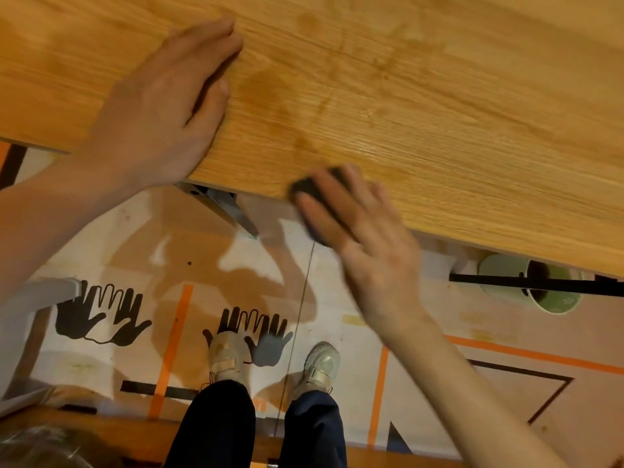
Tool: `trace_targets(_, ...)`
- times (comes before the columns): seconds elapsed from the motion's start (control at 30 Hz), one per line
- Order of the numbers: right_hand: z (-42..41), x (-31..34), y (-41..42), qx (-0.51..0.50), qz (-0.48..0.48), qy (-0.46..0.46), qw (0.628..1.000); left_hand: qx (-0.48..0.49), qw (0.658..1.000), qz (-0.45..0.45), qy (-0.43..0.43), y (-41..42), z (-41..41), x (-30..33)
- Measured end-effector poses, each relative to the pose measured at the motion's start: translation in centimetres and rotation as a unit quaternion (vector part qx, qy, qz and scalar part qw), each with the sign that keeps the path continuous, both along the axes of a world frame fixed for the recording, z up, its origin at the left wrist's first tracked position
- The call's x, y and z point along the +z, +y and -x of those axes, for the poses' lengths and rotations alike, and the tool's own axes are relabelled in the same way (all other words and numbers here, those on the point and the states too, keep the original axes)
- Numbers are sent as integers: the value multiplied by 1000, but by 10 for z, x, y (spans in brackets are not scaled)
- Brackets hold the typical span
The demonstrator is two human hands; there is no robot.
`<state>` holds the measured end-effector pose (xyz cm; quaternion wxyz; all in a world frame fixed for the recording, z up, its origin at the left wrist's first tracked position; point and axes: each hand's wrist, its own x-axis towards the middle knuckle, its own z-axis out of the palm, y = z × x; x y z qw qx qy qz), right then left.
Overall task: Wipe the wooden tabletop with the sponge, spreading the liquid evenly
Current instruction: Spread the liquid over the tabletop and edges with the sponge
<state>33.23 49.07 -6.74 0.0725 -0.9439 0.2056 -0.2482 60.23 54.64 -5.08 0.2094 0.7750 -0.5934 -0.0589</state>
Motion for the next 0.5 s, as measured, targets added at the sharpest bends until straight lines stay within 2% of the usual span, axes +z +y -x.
trace_targets(0.13, 78, 8, -20, -100, -30, 47, 993, 2, 1000, 8, 4, 1, 1, -3)
trace_targets(0.23, 40, 10, -3, -103, -56, 18, 993, 7, 1000, 8, -1, 1, 3, -2)
trace_targets(0.4, -75, 12, 39, -26, -80, -21, 996, -4, 1000, -2, -11, 3, 4, 2)
trace_targets(0.5, -57, 19, 27, 10, -79, 39, 996, -8, 1000, -5, -5, 2, 5, 3)
